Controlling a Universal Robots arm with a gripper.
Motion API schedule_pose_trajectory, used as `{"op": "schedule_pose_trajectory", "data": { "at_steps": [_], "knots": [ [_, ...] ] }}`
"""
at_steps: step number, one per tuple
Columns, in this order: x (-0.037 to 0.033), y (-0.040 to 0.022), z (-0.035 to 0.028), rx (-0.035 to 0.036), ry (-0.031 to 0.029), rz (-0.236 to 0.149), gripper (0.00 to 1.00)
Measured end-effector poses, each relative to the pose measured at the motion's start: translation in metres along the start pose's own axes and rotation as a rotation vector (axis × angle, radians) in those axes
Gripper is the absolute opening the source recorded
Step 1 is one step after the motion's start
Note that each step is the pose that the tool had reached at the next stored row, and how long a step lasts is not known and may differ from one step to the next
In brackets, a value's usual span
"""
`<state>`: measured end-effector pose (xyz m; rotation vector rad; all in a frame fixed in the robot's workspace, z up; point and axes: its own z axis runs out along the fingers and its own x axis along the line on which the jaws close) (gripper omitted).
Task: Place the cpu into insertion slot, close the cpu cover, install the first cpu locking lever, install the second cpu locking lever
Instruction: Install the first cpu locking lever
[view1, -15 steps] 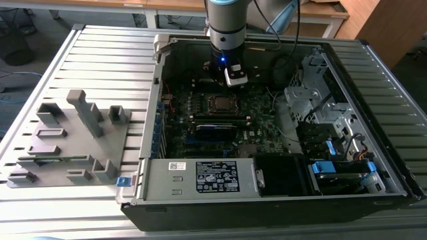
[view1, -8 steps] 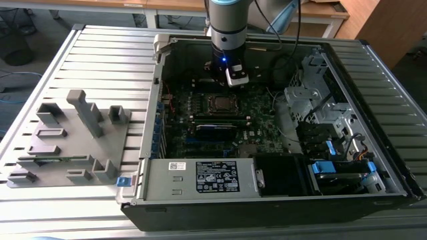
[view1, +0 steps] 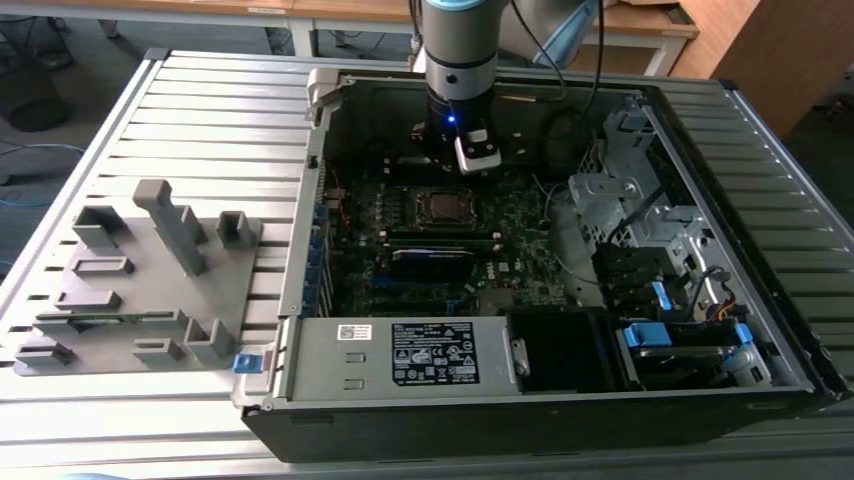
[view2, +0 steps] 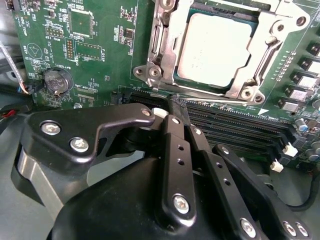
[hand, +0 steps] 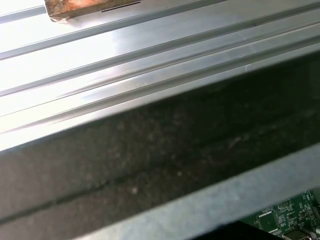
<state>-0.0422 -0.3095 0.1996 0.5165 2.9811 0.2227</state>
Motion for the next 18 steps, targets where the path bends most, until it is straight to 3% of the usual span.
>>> {"op": "schedule_pose_trajectory", "data": {
  "at_steps": [4, 13, 18],
  "knots": [
    [0.0002, 0.0005, 0.0003, 0.0018, -0.0030, 0.019, 0.11],
    [0.0008, 0.0021, 0.0006, 0.0021, -0.0035, 0.020, 0.11],
    [0.0007, 0.0018, 0.0006, 0.0092, -0.0060, 0.019, 0.11]
  ]
}}
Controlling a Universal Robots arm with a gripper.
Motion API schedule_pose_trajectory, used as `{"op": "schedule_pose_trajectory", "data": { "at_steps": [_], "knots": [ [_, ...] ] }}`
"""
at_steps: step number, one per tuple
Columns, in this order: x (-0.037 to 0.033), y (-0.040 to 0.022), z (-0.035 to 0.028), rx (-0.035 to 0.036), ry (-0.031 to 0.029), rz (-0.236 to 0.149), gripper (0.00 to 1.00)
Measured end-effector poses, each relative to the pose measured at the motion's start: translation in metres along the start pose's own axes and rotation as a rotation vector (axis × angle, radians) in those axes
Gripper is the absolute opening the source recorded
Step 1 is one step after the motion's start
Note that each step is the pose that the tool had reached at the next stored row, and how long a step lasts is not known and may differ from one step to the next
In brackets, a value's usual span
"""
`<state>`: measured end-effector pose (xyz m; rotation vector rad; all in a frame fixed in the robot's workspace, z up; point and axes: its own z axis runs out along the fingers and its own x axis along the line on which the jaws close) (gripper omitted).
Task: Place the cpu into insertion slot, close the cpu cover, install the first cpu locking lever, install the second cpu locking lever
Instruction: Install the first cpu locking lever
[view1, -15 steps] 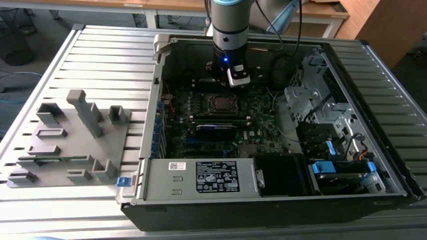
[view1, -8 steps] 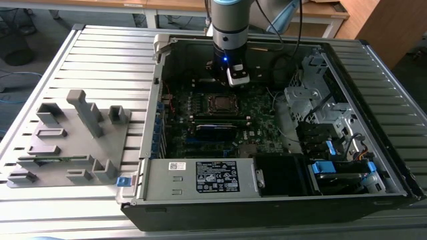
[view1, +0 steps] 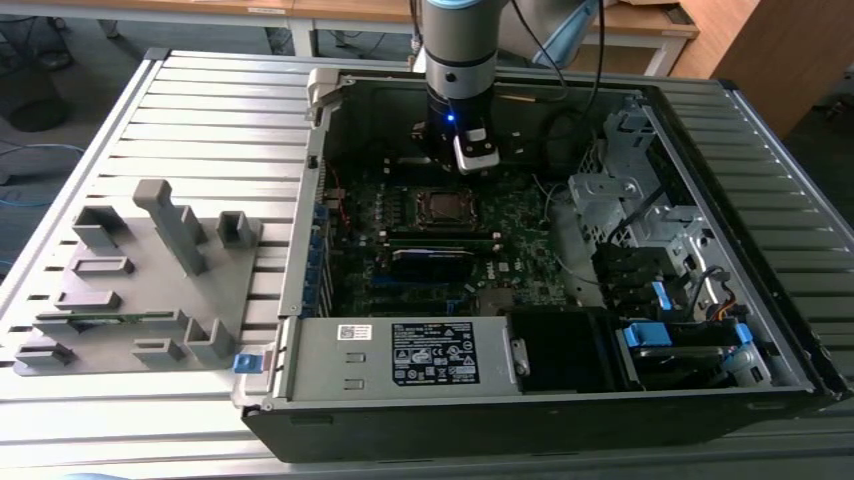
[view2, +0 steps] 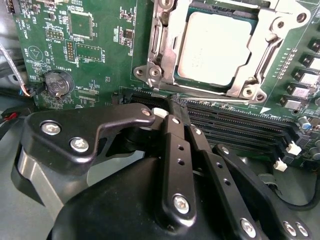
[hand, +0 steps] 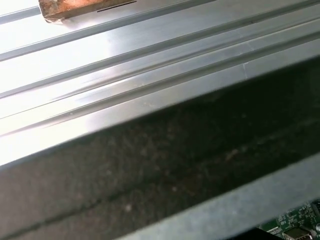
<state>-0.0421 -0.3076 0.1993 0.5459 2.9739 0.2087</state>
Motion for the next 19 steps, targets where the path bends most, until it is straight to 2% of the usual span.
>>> {"op": "schedule_pose_trajectory", "data": {
  "at_steps": [10, 19],
  "knots": [
    [-0.0010, -0.0028, 0.0006, 0.0100, -0.0036, -0.001, 0.11],
    [-0.0006, -0.0012, -0.0008, 0.0105, -0.0040, -0.001, 0.11]
  ]
}}
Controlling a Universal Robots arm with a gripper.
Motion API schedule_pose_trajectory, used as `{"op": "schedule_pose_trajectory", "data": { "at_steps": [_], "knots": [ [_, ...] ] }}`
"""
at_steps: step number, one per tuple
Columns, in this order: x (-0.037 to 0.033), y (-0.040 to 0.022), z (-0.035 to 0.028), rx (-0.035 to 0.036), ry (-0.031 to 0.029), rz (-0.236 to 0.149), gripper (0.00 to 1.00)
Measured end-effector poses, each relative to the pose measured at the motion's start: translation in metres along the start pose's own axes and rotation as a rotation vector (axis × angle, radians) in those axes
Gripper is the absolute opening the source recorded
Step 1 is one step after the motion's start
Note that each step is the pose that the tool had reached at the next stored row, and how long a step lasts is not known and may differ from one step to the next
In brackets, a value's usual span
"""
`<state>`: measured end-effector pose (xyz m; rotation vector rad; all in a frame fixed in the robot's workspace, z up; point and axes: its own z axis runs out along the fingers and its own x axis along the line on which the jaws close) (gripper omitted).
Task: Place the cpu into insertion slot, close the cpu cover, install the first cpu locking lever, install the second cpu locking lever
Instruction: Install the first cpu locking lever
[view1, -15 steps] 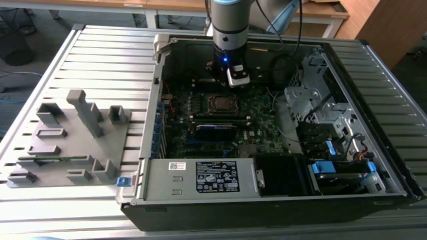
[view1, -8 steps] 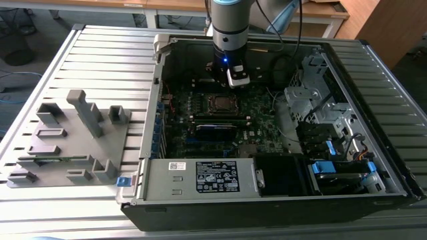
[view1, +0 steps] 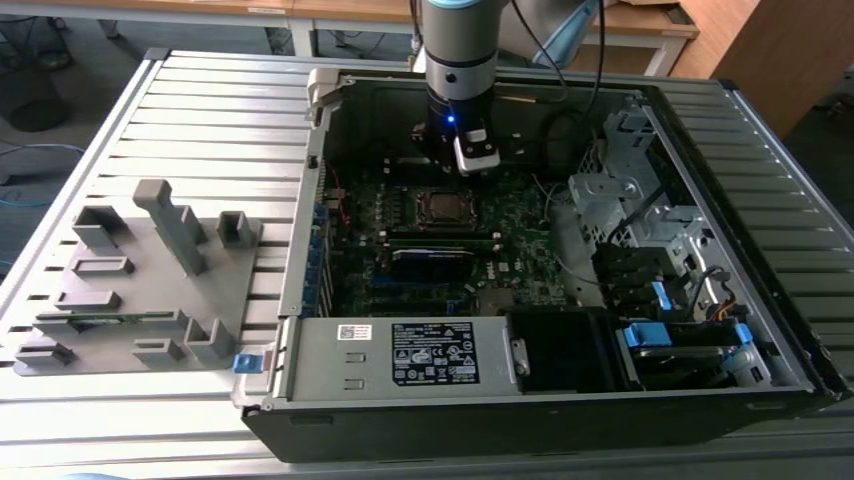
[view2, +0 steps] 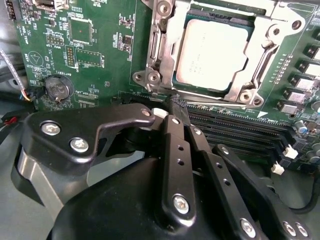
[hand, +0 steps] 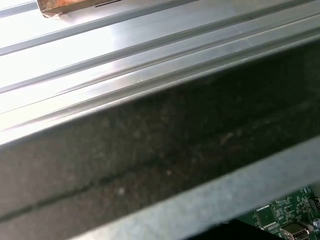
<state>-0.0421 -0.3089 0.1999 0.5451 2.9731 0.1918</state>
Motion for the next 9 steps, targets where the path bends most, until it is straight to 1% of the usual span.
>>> {"op": "schedule_pose_trajectory", "data": {
  "at_steps": [4, 6, 9],
  "knots": [
    [0.0002, 0.0018, -0.0033, -0.0004, -0.0004, 0.000, 0.11],
    [0.0002, 0.0022, -0.0036, -0.0009, -0.0012, 0.001, 0.11],
    [0.0007, 0.0023, -0.0038, 0.0002, -0.0040, 0.017, 0.11]
  ]
}}
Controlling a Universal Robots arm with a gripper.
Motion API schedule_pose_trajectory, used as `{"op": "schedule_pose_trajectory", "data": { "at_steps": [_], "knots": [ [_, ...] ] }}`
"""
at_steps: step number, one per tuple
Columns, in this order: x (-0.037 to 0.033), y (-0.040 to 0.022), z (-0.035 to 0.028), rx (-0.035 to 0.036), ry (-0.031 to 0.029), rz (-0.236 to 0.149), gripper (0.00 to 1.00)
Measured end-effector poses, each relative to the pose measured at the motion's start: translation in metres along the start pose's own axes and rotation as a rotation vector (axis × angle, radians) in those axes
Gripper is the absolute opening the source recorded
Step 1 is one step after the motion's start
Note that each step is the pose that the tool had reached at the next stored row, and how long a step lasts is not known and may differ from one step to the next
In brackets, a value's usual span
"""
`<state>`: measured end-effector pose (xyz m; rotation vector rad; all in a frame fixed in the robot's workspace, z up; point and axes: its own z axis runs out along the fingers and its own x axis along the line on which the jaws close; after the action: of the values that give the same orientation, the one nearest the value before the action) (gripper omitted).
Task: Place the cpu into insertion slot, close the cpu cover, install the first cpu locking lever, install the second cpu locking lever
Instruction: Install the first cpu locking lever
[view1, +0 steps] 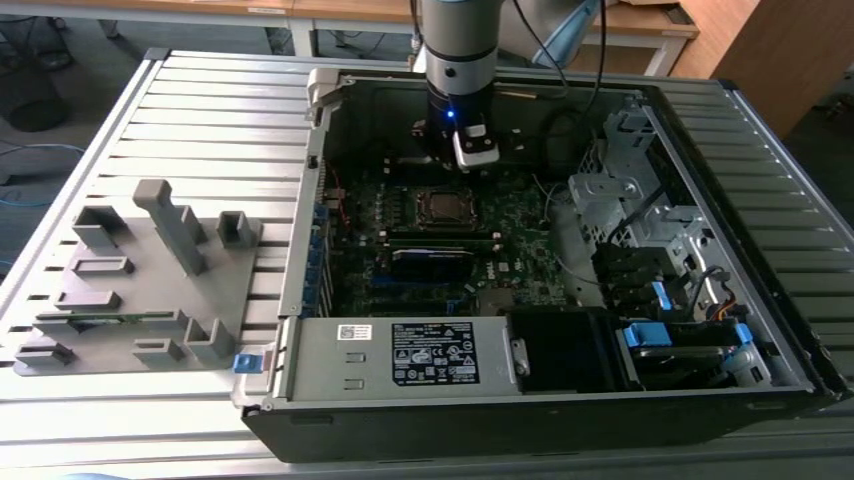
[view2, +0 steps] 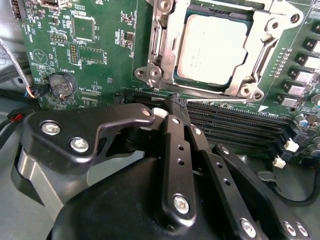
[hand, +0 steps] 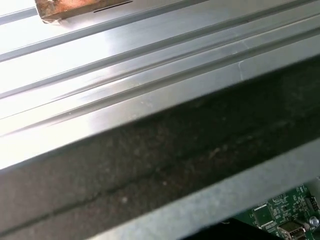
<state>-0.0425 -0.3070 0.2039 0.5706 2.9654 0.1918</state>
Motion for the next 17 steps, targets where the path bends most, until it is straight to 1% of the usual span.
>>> {"op": "schedule_pose_trajectory", "data": {
  "at_steps": [3, 6, 9, 11, 13, 17],
  "knots": [
    [0.0010, 0.0001, -0.0001, 0.0006, -0.0017, 0.009, 0.11],
    [0.0016, 0.0005, -0.0001, 0.0004, -0.0022, 0.011, 0.11],
    [0.0022, 0.0012, 0.0000, -0.0009, -0.0034, 0.012, 0.11],
    [0.0024, 0.0012, 0.0001, -0.0032, -0.0056, 0.011, 0.11],
    [0.0025, 0.0012, 0.0001, -0.0038, -0.0068, 0.011, 0.11],
    [0.0026, 0.0011, 0.0000, -0.0037, -0.0070, 0.011, 0.11]
  ]
}}
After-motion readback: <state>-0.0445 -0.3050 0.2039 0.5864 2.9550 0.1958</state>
